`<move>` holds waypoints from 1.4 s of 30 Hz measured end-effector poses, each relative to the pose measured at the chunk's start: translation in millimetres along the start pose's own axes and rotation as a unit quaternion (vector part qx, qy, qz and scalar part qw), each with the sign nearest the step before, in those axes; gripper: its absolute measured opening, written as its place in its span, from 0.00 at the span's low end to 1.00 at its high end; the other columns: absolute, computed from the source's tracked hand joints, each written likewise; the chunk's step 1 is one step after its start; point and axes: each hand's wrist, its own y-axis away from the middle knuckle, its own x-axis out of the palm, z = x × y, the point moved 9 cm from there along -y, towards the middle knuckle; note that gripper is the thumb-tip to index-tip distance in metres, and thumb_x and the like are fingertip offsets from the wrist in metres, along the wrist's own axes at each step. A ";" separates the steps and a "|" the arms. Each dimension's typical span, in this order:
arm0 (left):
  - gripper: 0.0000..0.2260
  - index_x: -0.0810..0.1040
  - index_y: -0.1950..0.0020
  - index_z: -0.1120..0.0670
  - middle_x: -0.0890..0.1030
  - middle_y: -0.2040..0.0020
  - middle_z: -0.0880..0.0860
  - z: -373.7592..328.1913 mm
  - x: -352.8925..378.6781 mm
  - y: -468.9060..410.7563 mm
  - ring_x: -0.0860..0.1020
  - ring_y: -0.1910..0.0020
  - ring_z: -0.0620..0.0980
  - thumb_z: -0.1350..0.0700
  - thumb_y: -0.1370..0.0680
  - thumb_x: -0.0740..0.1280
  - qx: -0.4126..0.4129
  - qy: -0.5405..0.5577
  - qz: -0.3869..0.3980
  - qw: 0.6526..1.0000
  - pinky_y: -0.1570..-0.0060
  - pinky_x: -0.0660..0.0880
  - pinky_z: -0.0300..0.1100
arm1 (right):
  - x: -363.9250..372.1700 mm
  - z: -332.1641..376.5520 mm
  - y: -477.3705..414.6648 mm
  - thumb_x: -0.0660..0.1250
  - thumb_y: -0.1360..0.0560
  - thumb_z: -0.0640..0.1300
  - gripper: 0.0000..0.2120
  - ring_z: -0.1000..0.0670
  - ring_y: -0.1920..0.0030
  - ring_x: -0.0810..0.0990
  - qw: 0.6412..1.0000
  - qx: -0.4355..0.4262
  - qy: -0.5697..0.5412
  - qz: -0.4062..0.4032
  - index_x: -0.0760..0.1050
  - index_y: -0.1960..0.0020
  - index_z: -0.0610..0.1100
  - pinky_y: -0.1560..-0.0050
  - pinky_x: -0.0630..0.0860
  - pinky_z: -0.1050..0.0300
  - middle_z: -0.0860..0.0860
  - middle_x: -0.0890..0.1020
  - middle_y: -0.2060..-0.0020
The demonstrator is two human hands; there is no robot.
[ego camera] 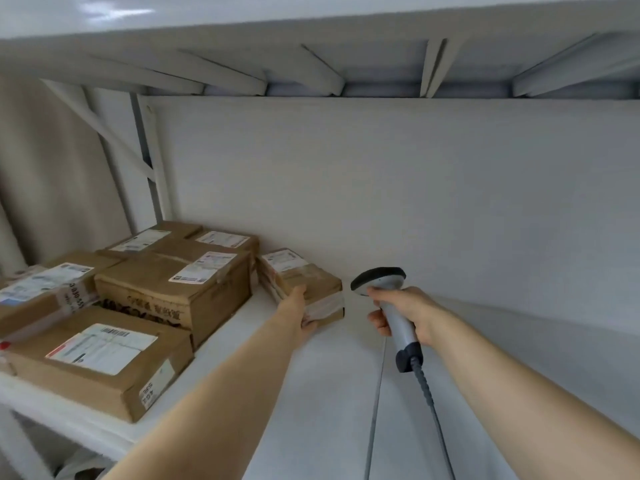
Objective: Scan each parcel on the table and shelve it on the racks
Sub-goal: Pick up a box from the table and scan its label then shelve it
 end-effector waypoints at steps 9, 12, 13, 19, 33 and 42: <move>0.20 0.68 0.30 0.59 0.76 0.42 0.56 -12.2 45.9 -29.1 0.76 0.43 0.57 0.52 0.19 0.64 0.012 0.113 0.000 0.994 0.51 0.76 0.46 | -17.9 1.5 -34.4 0.75 0.28 0.46 0.18 0.45 0.69 0.80 0.999 0.013 -0.028 0.009 0.74 0.48 0.34 0.70 0.79 0.55 0.37 0.82 0.64; 0.16 0.68 0.32 0.58 0.73 0.36 0.57 -0.6 56.9 -32.7 0.72 0.35 0.57 0.56 0.19 0.64 -0.021 0.077 -0.001 0.997 0.42 0.74 0.48 | -23.1 0.2 -40.9 0.74 0.27 0.46 0.18 0.46 0.70 0.80 0.999 0.018 -0.028 0.009 0.74 0.47 0.34 0.71 0.79 0.56 0.38 0.82 0.65; 0.14 0.69 0.34 0.58 0.73 0.38 0.58 2.7 58.1 -33.2 0.73 0.36 0.57 0.57 0.19 0.64 -0.031 0.069 -0.002 0.997 0.43 0.74 0.48 | -25.4 0.2 -42.5 0.74 0.27 0.46 0.18 0.46 0.69 0.80 0.999 0.020 -0.028 0.007 0.74 0.46 0.34 0.71 0.79 0.56 0.39 0.82 0.65; 0.08 0.69 0.43 0.63 0.75 0.52 0.60 2.1 76.6 -31.3 0.77 0.54 0.58 0.61 0.19 0.62 -0.066 0.082 0.035 0.994 0.59 0.79 0.47 | -38.1 -3.2 -49.2 0.74 0.28 0.46 0.18 0.46 0.70 0.80 0.999 0.027 -0.032 0.003 0.75 0.47 0.34 0.68 0.80 0.55 0.38 0.82 0.64; 0.16 0.63 0.30 0.61 0.67 0.56 0.57 1.1 93.2 -33.3 0.67 0.59 0.54 0.63 0.18 0.58 0.008 -0.214 0.075 0.974 0.47 0.67 0.46 | -55.1 -4.8 -35.4 0.73 0.27 0.46 0.17 0.46 0.70 0.80 0.998 0.032 -0.056 -0.021 0.75 0.48 0.34 0.71 0.78 0.57 0.38 0.83 0.64; 0.05 0.77 0.49 0.56 0.74 0.45 0.56 35.5 108.1 14.5 0.72 0.47 0.55 0.57 0.22 0.64 -0.008 -0.199 0.178 0.964 0.44 0.71 0.47 | -70.6 -20.3 38.6 0.73 0.27 0.49 0.19 0.46 0.69 0.80 0.995 0.046 -0.073 -0.046 0.73 0.48 0.36 0.69 0.80 0.56 0.40 0.81 0.66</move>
